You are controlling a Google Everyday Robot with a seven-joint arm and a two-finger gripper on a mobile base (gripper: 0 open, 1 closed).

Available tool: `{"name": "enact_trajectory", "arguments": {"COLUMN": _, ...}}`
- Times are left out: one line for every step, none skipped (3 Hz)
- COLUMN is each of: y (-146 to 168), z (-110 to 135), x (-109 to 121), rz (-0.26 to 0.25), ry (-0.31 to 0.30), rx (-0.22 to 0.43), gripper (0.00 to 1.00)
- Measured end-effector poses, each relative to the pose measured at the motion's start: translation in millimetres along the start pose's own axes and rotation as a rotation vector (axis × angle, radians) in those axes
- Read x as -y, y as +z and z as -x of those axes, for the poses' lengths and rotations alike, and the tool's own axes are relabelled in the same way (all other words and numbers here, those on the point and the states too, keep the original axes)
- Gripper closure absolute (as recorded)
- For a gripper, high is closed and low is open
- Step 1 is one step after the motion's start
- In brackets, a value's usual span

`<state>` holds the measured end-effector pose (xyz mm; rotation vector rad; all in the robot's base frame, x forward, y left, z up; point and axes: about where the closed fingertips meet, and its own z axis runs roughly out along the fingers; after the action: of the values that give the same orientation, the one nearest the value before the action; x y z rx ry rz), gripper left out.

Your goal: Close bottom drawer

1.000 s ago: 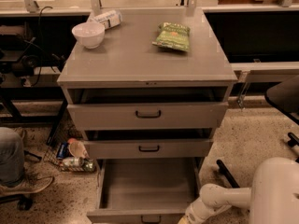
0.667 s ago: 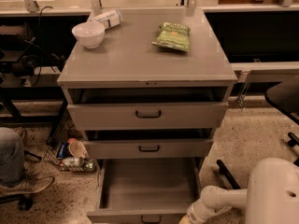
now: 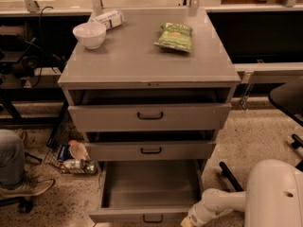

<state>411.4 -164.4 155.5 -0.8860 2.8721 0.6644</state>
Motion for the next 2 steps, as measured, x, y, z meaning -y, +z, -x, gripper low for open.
{"name": "enact_trajectory", "arguments": {"y": 4.1, "z": 18.8, "x": 2.6, "rz": -0.010, "ry": -0.018, "rx": 0.048, "gripper": 1.00}}
{"name": "enact_trajectory", "arguments": {"y": 11.2, "z": 58.2, "x": 6.7, "rz": -0.019, "ry": -0.059, "rx": 0.120, "gripper": 1.00}}
